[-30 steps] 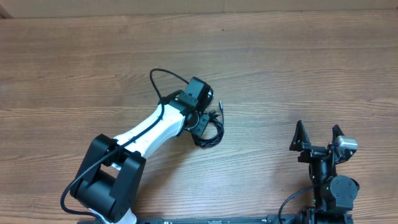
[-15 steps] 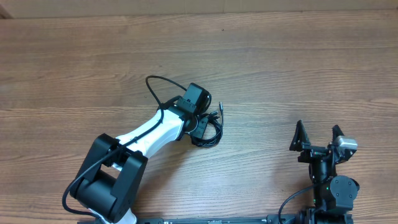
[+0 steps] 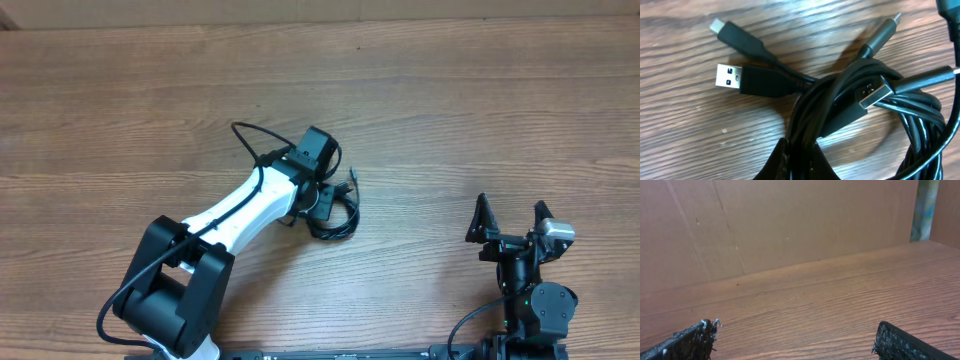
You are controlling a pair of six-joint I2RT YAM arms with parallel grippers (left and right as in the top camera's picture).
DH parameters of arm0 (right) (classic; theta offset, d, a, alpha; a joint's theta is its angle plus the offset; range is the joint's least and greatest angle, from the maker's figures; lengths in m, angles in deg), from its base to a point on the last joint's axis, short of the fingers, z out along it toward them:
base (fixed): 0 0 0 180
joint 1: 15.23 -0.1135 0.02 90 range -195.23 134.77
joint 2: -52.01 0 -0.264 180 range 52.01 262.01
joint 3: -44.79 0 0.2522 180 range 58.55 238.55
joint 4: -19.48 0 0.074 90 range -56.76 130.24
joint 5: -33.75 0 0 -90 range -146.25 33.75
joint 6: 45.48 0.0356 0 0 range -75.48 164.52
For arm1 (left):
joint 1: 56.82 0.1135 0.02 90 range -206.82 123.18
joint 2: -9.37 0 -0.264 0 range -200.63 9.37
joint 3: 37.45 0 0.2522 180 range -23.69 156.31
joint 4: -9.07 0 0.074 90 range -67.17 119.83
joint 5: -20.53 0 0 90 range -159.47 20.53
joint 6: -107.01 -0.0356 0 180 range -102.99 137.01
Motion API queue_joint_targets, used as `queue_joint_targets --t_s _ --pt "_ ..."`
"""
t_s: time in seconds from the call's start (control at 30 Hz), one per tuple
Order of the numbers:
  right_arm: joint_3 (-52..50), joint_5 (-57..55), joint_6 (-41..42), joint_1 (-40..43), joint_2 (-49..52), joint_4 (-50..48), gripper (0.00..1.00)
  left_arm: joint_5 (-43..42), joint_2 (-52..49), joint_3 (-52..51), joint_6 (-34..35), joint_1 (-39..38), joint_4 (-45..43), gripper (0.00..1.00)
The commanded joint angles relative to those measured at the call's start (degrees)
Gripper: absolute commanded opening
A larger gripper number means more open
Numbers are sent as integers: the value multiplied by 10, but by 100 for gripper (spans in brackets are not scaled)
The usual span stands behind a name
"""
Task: Untangle cables
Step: 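Grasp the cable bundle with the left gripper and lift it, then reach the right gripper toward the bundle held by the left gripper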
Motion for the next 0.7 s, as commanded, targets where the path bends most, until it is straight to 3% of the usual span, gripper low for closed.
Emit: queue_joint_targets --t_s 0.0,0.3,0.53,0.67 --pt "-6 2 2 0 -5 -5 100 -33 3 20 40 4 2 4" --pt "-6 156 8 0 -5 -17 100 -29 3 20 40 15 -12 4" --pt "-6 348 231 0 -5 -22 100 -29 3 20 40 15 -15 4" --pt "-6 335 258 0 -5 -22 100 -32 3 20 40 15 -16 4"
